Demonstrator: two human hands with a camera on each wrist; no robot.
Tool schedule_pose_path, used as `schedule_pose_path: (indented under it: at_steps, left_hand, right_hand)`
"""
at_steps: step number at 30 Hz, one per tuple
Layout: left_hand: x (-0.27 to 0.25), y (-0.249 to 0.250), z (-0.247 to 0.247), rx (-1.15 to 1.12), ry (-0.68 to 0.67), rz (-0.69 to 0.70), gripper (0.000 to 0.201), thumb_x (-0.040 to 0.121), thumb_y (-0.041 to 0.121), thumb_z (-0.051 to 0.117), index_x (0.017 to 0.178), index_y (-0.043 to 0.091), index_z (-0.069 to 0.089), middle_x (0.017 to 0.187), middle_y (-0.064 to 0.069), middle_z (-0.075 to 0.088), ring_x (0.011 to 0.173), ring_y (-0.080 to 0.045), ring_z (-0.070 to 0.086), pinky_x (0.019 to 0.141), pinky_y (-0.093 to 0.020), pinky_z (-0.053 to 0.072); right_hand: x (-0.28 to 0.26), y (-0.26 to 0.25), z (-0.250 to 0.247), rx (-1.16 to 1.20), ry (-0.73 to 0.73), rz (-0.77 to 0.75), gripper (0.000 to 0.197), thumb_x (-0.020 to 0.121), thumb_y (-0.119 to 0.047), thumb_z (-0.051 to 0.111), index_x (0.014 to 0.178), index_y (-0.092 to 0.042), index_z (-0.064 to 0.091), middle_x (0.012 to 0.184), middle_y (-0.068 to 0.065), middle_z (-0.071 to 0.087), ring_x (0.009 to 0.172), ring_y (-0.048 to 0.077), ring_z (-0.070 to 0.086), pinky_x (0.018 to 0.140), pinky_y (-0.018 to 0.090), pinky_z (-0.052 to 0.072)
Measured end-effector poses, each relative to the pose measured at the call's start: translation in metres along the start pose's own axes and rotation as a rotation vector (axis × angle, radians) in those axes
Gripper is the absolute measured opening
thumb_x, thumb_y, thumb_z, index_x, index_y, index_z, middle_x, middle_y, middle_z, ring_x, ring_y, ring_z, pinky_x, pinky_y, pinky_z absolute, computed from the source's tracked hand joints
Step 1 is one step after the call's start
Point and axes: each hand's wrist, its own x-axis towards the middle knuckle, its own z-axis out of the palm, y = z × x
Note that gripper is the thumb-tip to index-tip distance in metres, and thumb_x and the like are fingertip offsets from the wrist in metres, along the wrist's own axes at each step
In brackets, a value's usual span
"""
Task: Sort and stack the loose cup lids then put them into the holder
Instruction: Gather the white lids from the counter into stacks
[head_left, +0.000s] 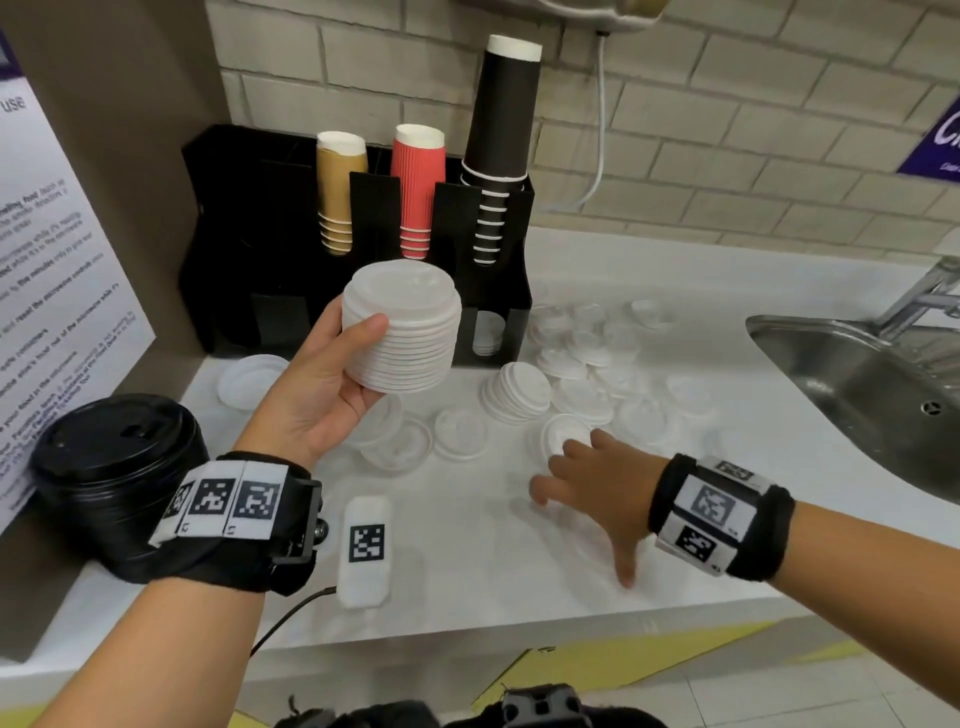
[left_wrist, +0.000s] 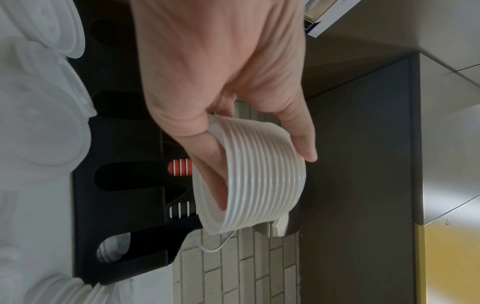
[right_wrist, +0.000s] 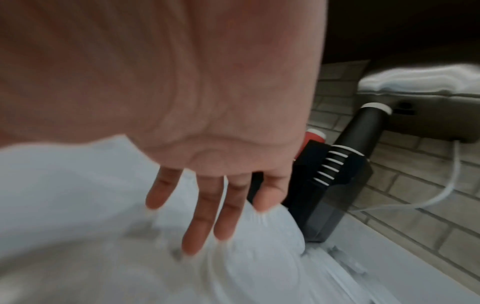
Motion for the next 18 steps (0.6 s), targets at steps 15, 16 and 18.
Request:
schedule_pose_path:
  at_steps: [15, 16, 18]
  left_hand:
    - [0.007, -0.007, 0.001, -0.006, 0.011, -0.015, 0.063, 0.078, 0.014, 0.065, 0.138, 0.025, 0.05, 0.127, 0.001, 0.064, 0.11, -0.015, 0.067, 0.075, -0.026, 0.058]
    - [0.007, -0.008, 0.003, -0.012, 0.015, -0.014, 0.062, 0.077, 0.014, 0.065, 0.137, 0.025, 0.051, 0.126, 0.001, 0.064, 0.109, -0.015, 0.068, 0.074, -0.026, 0.058]
    - [0.008, -0.01, 0.005, -0.021, 0.015, -0.013, 0.062, 0.076, 0.014, 0.067, 0.135, 0.026, 0.052, 0.123, 0.003, 0.065, 0.105, -0.013, 0.069, 0.073, -0.025, 0.058]
  right_hand:
    - [-0.001, 0.025, -0.026, 0.677, 0.51, -0.087, 0.084, 0.06, -0.033, 0.081, 0.124, -0.036, 0.027, 0.115, -0.008, 0.034, 0.096, 0.014, 0.048, 0.076, 0.027, 0.049]
    - [-0.002, 0.03, -0.031, 0.763, 0.639, -0.075, 0.082, 0.061, -0.032, 0.081, 0.125, -0.037, 0.029, 0.115, -0.01, 0.033, 0.096, 0.008, 0.046, 0.076, 0.016, 0.046]
    - [-0.001, 0.037, -0.041, 0.968, 0.899, -0.037, 0.077, 0.067, -0.027, 0.08, 0.124, -0.041, 0.03, 0.113, -0.014, 0.033, 0.097, 0.002, 0.044, 0.072, 0.008, 0.042]
